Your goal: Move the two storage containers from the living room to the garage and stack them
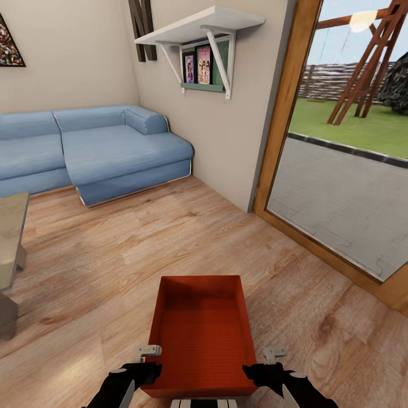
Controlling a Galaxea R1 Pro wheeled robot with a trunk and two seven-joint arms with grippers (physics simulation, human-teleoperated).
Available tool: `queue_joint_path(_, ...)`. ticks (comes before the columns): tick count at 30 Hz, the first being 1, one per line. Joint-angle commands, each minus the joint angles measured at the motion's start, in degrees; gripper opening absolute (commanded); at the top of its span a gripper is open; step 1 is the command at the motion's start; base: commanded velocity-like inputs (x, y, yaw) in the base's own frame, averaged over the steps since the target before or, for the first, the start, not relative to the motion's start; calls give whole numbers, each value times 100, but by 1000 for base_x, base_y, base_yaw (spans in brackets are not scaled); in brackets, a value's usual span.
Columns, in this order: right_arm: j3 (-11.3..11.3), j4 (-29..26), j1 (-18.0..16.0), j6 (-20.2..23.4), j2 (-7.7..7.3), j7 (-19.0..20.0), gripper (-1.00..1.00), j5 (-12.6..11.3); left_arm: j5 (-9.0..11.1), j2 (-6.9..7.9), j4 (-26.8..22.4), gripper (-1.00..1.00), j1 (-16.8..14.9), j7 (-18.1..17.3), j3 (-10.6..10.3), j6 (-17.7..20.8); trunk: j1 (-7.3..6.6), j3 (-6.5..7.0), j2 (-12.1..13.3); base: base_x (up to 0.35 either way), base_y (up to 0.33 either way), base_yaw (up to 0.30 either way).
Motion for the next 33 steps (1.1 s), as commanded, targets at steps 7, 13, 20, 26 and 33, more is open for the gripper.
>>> queue_joint_path(7,-37,-13,0,37,4,31,100,30,-15,1,-10,100,-1,-21,23,31,-1,-5,-2,0,0,0)
queue_joint_path(13,-37,-13,0,37,4,31,100,30,-13,17,-16,100,-1,-22,23,21,-1,-5,-2,0,0,0)
queue_joint_path(20,-37,-13,0,37,4,31,100,30,-13,-5,4,100,-1,-30,23,21,-1,-5,-2,0,0,0)
queue_joint_path(26,-37,-13,0,37,4,31,100,30,-11,6,21,-100,-1,-37,23,0,-1,-5,-2,0,0,0)
queue_joint_path(33,-37,-13,0,-107,4,54,-100,30,-5,17,25,-100,-1,-38,23,-2,-1,-5,-2,0,0,0)
